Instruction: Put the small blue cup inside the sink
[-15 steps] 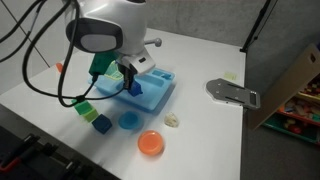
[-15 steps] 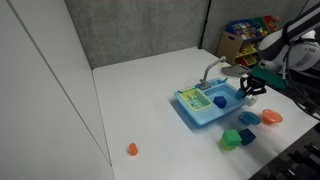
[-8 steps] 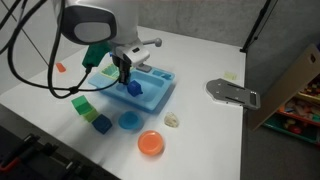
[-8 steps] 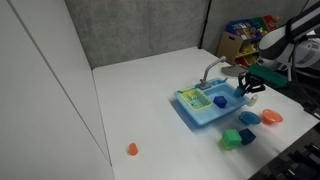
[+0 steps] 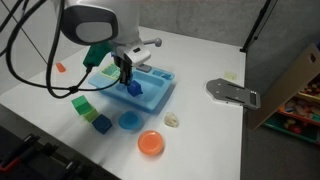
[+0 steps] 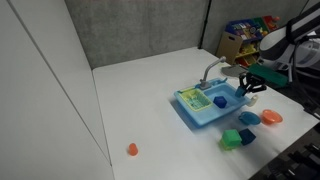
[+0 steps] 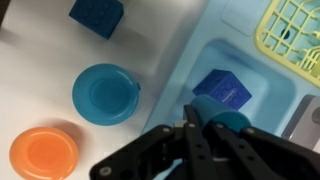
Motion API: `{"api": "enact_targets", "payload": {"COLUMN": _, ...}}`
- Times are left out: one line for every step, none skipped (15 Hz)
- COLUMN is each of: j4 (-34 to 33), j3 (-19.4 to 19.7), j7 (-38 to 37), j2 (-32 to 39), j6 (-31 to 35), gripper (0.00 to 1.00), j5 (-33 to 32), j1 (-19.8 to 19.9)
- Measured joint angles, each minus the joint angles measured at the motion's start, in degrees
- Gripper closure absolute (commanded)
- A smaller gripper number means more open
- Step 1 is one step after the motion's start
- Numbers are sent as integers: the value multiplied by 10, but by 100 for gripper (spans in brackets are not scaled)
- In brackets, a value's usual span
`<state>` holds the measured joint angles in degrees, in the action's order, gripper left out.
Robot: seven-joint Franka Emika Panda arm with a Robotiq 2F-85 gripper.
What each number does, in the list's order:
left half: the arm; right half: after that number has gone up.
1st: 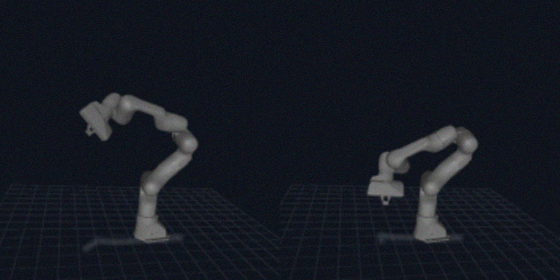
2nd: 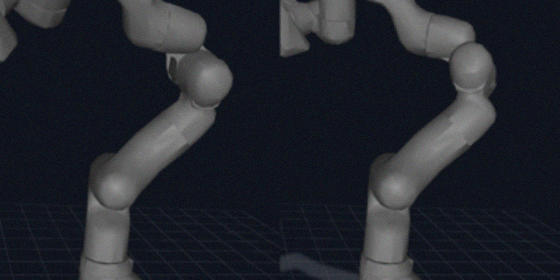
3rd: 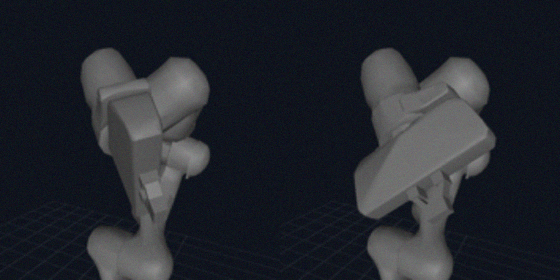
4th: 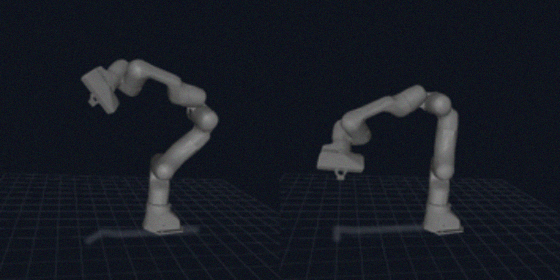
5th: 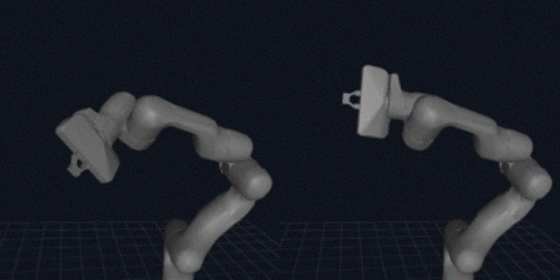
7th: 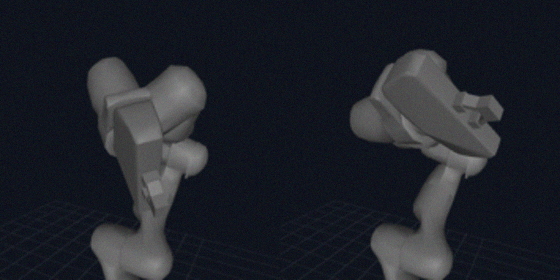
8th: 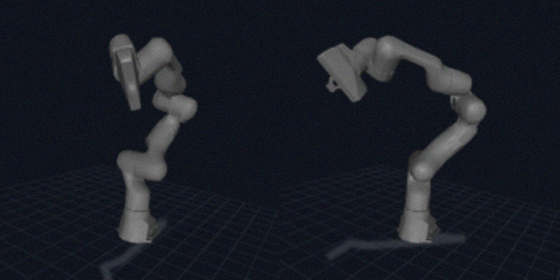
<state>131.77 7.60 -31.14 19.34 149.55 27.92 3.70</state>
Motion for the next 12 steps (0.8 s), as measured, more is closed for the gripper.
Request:
{"api": "enact_targets", "payload": {"j4": -2, "j3": 6, "j7": -17, "j2": 0, "j6": 0, "gripper": 96, "j5": -16, "j1": 0}}
{"api": "enact_targets", "payload": {"j4": -5, "j3": 13, "j7": -33, "j2": -1, "j6": 0, "gripper": 96, "j5": -33, "j1": -1}}
{"api": "enact_targets", "payload": {"j4": -9, "j3": 20, "j7": -50, "j2": -2, "j6": -1, "gripper": 96, "j5": -51, "j1": -1}}
{"api": "enact_targets", "payload": {"j4": -13, "j3": 26, "j7": -64, "j2": -3, "j6": -3, "gripper": 96, "j5": -69, "j1": -2}}
{"api": "enact_targets", "payload": {"j4": -18, "j3": 32, "j7": -78, "j2": -4, "j6": -6, "gripper": 96, "j5": -87, "j1": -3}}
{"api": "enact_targets", "payload": {"j4": -23, "j3": 36, "j7": -89, "j2": -5, "j6": -10, "gripper": 96, "j5": -101, "j1": -3}}
{"api": "enact_targets", "payload": {"j4": -29, "j3": 38, "j7": -98, "j2": -5, "j6": -13, "gripper": 96, "j5": -115, "j1": -3}}
{"api": "enact_targets", "payload": {"j4": -35, "j3": 39, "j7": -106, "j2": -5, "j6": -14, "gripper": 96, "j5": -127, "j1": -4}}
{"api": "enact_targets", "payload": {"j4": -40, "j3": 39, "j7": -112, "j2": -5, "j6": -15, "gripper": 96, "j5": -136, "j1": -6}}
{"api": "enact_targets", "payload": {"j4": -45, "j3": 39, "j7": -119, "j2": -5, "j6": -15, "gripper": 96, "j5": -147, "j1": -10}}
{"api": "enact_targets", "payload": {"j4": -50, "j3": 39, "j7": -124, "j2": -5, "j6": -16, "gripper": 96, "j5": -155, "j1": -14}}
{"api": "enact_targets", "payload": {"j4": -55, "j3": 39, "j7": -129, "j2": -4, "j6": -17, "gripper": 96, "j5": -163, "j1": -19}}
